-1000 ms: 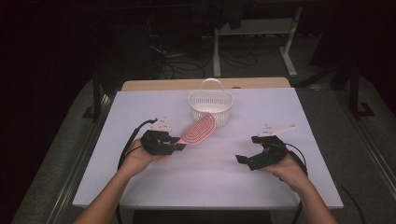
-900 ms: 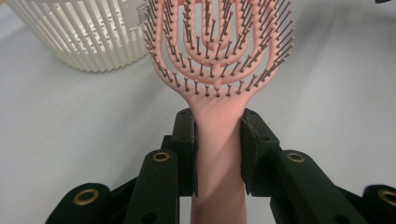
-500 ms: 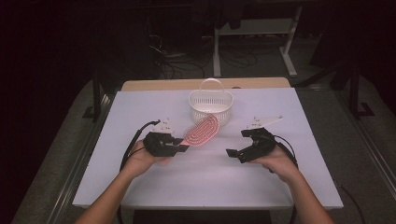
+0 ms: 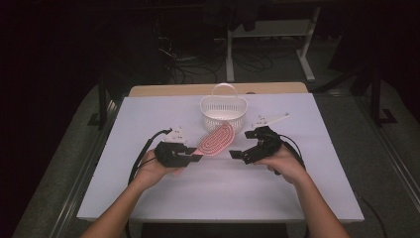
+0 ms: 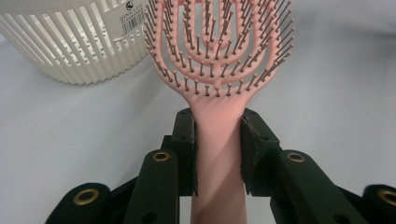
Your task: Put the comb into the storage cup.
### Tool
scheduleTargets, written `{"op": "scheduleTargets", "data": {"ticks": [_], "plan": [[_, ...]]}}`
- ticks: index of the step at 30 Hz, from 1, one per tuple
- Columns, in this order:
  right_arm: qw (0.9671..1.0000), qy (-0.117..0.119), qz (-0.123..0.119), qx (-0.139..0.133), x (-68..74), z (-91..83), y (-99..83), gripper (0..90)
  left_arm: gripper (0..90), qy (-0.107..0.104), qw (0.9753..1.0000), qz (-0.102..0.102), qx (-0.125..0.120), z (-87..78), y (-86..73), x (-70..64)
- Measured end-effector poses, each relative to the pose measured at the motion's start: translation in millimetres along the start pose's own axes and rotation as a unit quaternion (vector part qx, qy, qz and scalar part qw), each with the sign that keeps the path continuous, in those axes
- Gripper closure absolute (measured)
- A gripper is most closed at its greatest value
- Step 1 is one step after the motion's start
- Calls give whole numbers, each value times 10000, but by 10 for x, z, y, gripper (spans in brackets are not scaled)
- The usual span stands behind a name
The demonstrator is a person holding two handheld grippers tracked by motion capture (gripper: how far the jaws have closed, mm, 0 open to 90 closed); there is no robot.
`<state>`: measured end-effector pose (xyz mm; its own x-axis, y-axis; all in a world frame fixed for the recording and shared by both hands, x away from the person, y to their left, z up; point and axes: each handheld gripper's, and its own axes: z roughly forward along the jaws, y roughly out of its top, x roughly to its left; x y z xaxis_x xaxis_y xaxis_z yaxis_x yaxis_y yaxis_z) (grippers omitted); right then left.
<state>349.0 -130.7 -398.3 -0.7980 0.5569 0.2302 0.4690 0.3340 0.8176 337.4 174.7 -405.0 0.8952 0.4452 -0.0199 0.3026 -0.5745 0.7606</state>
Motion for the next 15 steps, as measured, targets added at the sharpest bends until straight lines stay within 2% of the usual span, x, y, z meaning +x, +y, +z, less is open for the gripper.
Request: {"op": "scheduleTargets", "data": {"ticks": [4, 10, 15], "plan": [[9998, 87, 98, -142, 17, 56, 29, 0, 704, 18, 10000, 31, -35, 18, -6, -17], [9999, 74, 110, -29, 55, 144, 2, 0, 704, 30, 9999, 134, -23, 90, -16, -70], [9998, 116, 163, -46, 59, 167, -20, 0, 704, 38, 9998, 214, -51, 127, -12, -119]]}}
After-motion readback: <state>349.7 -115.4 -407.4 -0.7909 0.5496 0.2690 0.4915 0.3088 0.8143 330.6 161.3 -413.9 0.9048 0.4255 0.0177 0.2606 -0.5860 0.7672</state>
